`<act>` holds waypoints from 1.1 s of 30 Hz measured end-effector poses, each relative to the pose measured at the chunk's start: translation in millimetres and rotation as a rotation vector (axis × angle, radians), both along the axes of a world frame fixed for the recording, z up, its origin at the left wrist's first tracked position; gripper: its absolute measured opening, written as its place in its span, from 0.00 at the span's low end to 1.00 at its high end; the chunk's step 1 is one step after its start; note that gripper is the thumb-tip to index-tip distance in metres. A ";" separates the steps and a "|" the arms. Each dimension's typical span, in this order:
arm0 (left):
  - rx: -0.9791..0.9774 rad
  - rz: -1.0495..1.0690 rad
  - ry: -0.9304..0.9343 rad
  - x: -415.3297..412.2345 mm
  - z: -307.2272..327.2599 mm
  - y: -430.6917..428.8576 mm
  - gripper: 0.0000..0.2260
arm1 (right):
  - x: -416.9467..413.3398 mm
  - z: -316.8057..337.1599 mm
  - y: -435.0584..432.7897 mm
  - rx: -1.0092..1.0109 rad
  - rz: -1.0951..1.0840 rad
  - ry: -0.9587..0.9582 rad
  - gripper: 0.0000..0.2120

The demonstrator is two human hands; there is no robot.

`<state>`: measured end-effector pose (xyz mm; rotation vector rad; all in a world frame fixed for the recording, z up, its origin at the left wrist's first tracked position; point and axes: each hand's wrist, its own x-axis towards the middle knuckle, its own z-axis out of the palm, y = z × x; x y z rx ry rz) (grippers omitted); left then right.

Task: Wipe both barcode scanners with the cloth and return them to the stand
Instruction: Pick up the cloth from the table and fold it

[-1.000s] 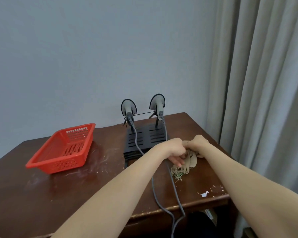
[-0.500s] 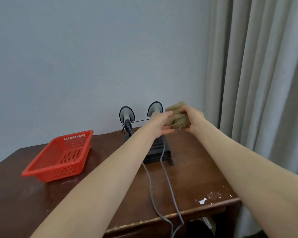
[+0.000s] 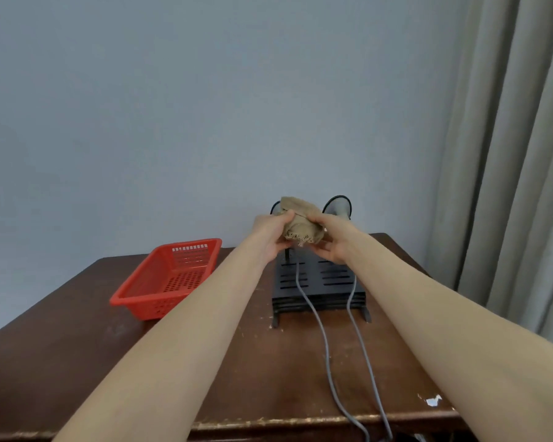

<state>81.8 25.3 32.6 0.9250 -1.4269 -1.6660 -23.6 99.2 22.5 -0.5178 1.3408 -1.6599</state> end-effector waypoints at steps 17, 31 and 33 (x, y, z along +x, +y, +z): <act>-0.045 0.345 -0.083 104.6 -29.6 -112.7 0.10 | 97.5 -25.3 -152.9 0.020 0.134 0.487 0.13; -0.084 0.469 -0.866 150.6 -94.9 -178.3 0.22 | 134.8 -71.6 -195.7 0.241 0.319 0.976 0.15; -0.119 0.386 -0.972 142.7 -95.1 -177.3 0.23 | 130.7 -70.6 -193.9 0.233 0.292 0.949 0.10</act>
